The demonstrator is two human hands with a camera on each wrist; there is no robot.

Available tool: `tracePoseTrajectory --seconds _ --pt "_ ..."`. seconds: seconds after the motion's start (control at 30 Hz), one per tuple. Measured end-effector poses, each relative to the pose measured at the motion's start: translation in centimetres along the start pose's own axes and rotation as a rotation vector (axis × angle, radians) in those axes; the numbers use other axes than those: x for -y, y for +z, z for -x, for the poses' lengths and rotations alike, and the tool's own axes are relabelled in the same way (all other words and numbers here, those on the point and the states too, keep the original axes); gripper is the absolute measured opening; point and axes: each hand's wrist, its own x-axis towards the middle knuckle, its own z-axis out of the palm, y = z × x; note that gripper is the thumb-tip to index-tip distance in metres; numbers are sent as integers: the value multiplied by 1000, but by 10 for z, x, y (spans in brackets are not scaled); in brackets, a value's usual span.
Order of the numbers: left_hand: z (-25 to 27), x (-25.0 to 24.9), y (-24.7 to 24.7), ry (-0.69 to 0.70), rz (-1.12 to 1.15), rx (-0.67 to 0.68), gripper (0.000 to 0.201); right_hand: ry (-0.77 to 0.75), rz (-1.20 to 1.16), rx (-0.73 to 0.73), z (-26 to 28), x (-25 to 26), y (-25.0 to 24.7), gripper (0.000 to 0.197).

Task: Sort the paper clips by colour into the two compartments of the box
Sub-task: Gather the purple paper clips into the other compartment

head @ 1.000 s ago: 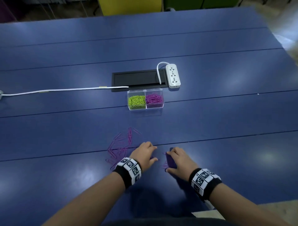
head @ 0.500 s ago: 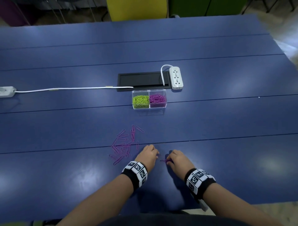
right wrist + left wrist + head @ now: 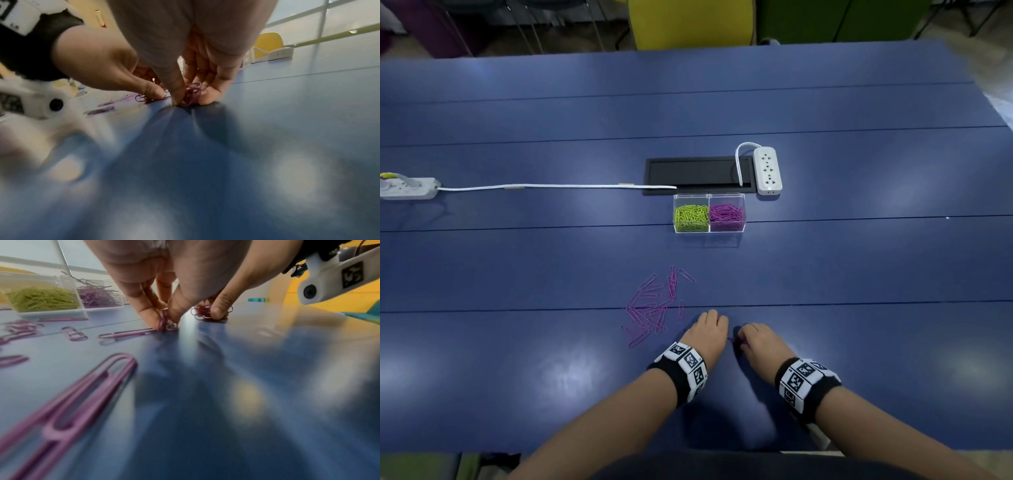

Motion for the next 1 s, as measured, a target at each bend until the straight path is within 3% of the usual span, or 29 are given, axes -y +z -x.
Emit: tracePoseTrajectory --seconds 0.07,0.17,0.23,0.3,0.37,0.47,0.53,0.6,0.73,0.8,0.9,1.0 --pt "2 3 -5 11 64 -31 37 86 -117 -18 -4 -2 -3 22" --pt "-3 24 -9 -100 278 -49 47 217 -357 -95 -14 -5 -10 19" --pt "-8 39 -16 -239 532 -199 41 269 -572 -65 -21 -6 -17 11" --pt "-13 59 -22 -420 790 -343 33 339 -862 -25 -29 -1 -25 16" --pt "-21 78 -32 -561 1044 -402 28 409 -1114 -11 -40 6 -33 21" --pt "-34 98 -49 -698 1455 -386 33 427 -1315 28 -54 21 -45 19" --pt "-43 111 -55 -782 1647 -361 35 388 -1260 53 -64 28 -51 22" --pt "-49 119 -58 -826 1604 -312 33 334 -1038 83 -72 34 -55 23" --pt "-56 120 -61 -730 851 -179 35 82 -278 146 -75 42 -46 17" --pt "-59 117 -57 -705 655 -173 34 -16 -38 221 -67 43 -39 21" --pt "-63 111 -52 -699 517 -85 49 -78 140 306 -61 40 -32 27" --pt "-65 105 -50 -716 471 -58 45 -53 134 315 -60 38 -27 23"
